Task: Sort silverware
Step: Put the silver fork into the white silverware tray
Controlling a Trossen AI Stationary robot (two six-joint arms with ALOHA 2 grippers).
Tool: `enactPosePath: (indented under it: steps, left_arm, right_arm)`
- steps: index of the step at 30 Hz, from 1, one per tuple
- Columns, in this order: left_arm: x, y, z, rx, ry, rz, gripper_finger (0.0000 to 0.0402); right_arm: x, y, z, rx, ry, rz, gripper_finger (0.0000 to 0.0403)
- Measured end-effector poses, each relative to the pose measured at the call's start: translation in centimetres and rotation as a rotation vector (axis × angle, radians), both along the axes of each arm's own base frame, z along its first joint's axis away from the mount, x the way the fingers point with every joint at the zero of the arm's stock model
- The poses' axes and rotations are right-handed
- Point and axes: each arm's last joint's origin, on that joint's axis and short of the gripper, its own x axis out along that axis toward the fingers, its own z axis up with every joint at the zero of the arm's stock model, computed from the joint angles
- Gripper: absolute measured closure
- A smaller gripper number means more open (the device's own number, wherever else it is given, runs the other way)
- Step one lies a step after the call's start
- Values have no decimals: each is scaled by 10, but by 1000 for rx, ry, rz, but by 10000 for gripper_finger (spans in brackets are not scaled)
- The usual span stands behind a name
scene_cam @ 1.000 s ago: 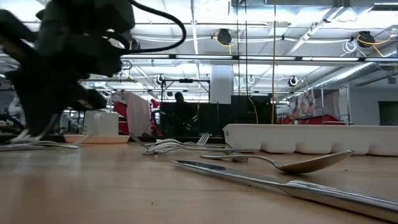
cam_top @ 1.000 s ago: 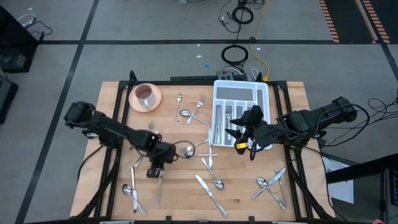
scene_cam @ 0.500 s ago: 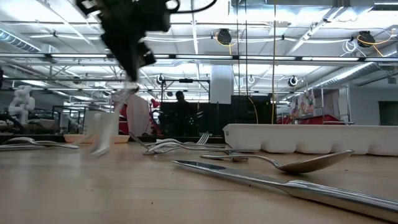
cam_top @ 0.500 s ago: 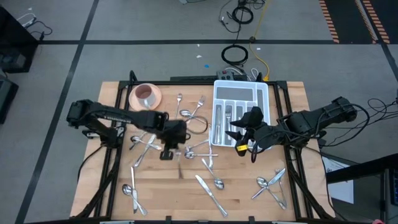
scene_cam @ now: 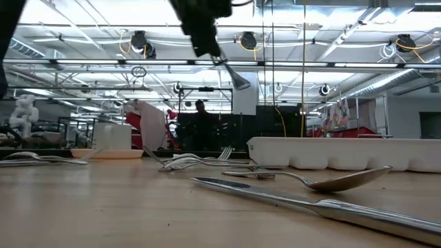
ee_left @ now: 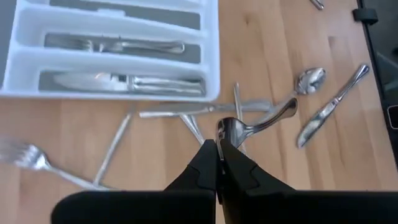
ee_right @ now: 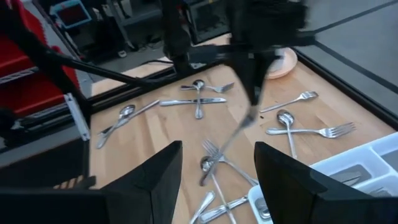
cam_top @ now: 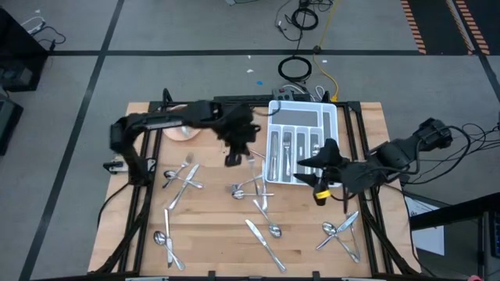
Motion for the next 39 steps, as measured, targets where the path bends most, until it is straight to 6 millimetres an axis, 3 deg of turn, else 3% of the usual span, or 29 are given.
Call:
enactPosePath:
  steps: [10, 20, 28, 31, 39]
  left_arm:
    - [55, 55, -6, 38, 16, -149, 401]
    - [77, 101, -26, 93, -65, -141, 401]
    - [88, 117, -16, 196, -244, -118, 401]
    - [93, 118, -20, 181, -273, -134, 401]
    - [107, 123, -63, 118, -195, -147, 401]
  right_arm:
    - [-7, -3, 5, 35, -27, -12, 211]
    - [-7, -4, 5, 9, -43, -58, 211]
    - [-7, -5, 6, -4, -51, -80, 211]
    - [-7, -5, 6, -3, -51, -80, 211]
    - [-7, -6, 5, -11, -42, -82, 211]
